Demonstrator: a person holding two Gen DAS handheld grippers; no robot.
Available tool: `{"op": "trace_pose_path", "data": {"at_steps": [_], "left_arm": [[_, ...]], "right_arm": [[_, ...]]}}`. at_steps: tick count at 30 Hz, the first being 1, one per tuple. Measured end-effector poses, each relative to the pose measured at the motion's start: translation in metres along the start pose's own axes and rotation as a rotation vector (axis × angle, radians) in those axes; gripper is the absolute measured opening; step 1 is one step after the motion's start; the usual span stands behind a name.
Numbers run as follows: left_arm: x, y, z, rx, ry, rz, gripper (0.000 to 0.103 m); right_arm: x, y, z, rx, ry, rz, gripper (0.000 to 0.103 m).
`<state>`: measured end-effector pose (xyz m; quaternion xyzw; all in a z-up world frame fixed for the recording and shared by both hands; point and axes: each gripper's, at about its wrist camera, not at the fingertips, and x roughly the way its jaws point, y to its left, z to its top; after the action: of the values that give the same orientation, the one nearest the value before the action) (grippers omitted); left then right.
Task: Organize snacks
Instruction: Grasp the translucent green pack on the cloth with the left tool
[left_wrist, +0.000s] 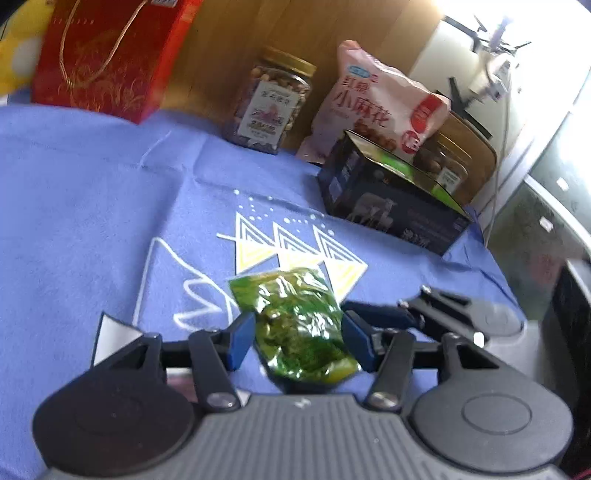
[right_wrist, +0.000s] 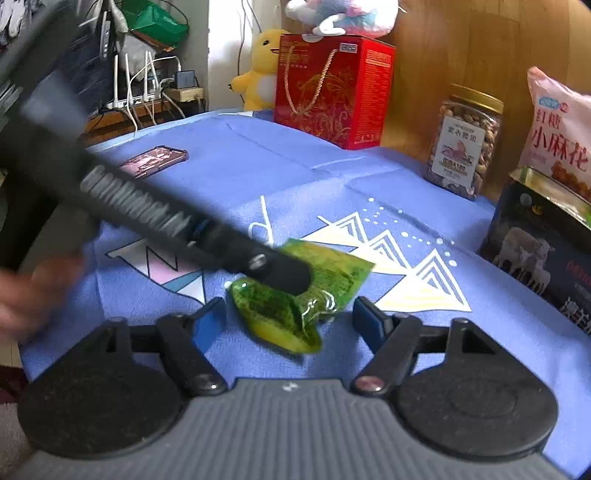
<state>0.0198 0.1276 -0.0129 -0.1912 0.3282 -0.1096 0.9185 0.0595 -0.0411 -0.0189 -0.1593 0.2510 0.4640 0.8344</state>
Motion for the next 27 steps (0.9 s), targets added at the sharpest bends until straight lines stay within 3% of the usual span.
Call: {"op": "trace_pose_path", "data": {"at_steps": [4,8,13,21,27], "left_arm": [[0.001,-0.005,-0.002,-0.012,-0.002,-0.010,0.051],[0.009,-0.023,-0.004,0.033,0.019,-0.027,0.051],[0.028,-0.058,-0.007,0.120,0.062,-0.074,0.051],[0.064,-0.113,-0.001,0.219,0.124,-0.166,0.051],[0.086,-0.133,0.007,0.238,0.171,-0.160,0.053]], "right_arm": [[-0.007,0.002,-0.004,0.016,-0.020,-0.012,0.061],[-0.018,0.008,-0.016,-0.003,-0.036,-0.074,0.060],[-0.043,-0.017,-0.035,0.109,-0.050,-0.108,0.060],[-0.087,-0.041,-0.067,0.259,-0.115,-0.252,0.059],[-0.100,-0.063,-0.079,0.327,-0.126,-0.304,0.059]]}}
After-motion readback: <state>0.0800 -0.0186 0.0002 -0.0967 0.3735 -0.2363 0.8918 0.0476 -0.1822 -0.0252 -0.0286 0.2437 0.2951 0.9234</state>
